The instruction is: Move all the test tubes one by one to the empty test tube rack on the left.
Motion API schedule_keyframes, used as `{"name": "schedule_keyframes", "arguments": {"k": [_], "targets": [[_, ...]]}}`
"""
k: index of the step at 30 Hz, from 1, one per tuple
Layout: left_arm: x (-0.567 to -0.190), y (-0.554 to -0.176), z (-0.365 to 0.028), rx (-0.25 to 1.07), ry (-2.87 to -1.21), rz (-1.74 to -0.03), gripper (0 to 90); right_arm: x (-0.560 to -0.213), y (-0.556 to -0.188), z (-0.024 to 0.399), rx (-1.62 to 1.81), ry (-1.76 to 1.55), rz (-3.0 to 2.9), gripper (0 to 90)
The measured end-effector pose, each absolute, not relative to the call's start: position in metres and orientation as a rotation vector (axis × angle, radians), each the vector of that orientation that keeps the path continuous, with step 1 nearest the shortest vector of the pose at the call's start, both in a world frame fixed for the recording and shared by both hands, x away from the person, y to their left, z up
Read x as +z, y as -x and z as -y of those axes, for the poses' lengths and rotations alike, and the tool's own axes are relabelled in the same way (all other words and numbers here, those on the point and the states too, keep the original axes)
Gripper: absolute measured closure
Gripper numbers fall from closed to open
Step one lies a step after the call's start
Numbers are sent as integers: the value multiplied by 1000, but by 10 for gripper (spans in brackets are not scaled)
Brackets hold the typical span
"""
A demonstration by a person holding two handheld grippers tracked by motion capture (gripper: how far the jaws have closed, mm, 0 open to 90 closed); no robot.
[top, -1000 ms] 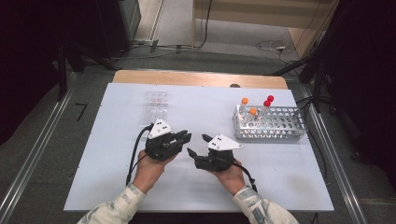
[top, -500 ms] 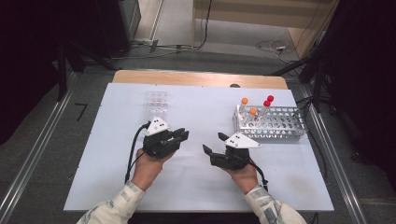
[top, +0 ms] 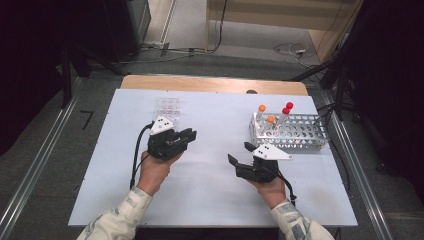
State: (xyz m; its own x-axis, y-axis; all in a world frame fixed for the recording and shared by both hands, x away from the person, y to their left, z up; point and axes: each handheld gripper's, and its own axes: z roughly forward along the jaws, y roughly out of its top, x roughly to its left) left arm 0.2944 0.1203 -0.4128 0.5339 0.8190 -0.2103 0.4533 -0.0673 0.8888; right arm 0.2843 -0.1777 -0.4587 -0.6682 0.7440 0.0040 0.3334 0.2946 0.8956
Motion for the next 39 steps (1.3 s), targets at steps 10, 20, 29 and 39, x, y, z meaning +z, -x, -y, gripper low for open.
{"name": "schedule_keyframes", "arguments": {"k": [10, 20, 29, 39], "targets": [[-397, -307, -135, 471, -1671, -1107, 766, -459, -285, 178, 1333, -970, -2149, 232], [-388, -316, -141, 502, -1648, -1127, 766, -459, -289, 182, 1355, -1020, -2136, 187], [-383, -320, -147, 545, -1637, -1144, 766, -459, -289, 182, 1347, -1020, -2141, 191], [-380, -327, -169, 583, -1599, -1197, 766, -459, -289, 182, 1344, -1018, -2147, 196]]}}
